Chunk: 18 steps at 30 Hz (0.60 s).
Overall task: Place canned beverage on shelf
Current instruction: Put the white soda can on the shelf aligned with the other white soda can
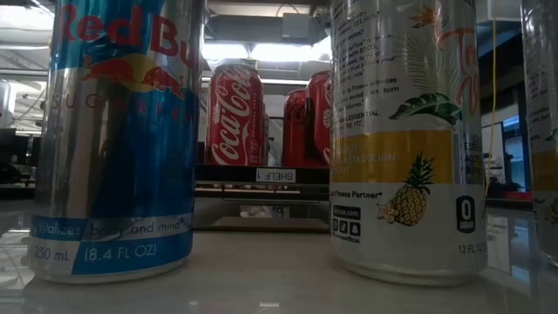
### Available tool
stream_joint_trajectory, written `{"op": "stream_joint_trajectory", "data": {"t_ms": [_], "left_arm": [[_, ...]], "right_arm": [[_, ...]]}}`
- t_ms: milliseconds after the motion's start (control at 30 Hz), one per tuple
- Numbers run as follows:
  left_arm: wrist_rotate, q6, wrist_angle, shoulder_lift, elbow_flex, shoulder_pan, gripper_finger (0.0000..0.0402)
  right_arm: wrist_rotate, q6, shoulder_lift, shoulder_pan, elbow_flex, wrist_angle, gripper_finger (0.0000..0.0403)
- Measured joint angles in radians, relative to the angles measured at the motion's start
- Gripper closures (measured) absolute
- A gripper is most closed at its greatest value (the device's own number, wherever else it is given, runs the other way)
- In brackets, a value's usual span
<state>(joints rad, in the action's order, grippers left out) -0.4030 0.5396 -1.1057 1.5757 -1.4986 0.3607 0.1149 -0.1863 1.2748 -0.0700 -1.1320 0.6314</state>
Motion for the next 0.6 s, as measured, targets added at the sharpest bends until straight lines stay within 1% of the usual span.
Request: {"op": "stream_joint_trajectory", "data": {"t_ms": [100, 200, 267, 400, 467, 600], "left_arm": [[0.0, 0.0, 0.0, 0.0, 0.0, 0.0, 0.005], [0.0, 0.0, 0.0, 0.0, 0.0, 0.0, 0.005], [0.0, 0.0, 0.0, 0.0, 0.0, 0.0, 0.005], [0.0, 0.001, 0.0, 0.0, 0.0, 0.0, 0.0049], [0.0, 0.001, 0.0, 0.0, 0.0, 0.0, 0.0049], [0.0, 0.001, 0.0, 0.0, 0.0, 0.0, 0.0049]], "right_arm": [[0.053, -0.003, -0.043, -0.002, 0.0, 0.083, 0.0068], [0.066, -0.006, -0.073, -0.002, 0.0, 0.166, 0.0068], [0.077, -0.02, -0.088, -0.002, 0.012, 0.184, 0.0068], [0.08, -0.027, -0.135, -0.002, 0.114, 0.125, 0.0068], [0.079, -0.039, -0.156, -0.002, 0.183, 0.061, 0.0068], [0.127, -0.052, -0.169, -0.002, 0.304, -0.11, 0.0068]]}}
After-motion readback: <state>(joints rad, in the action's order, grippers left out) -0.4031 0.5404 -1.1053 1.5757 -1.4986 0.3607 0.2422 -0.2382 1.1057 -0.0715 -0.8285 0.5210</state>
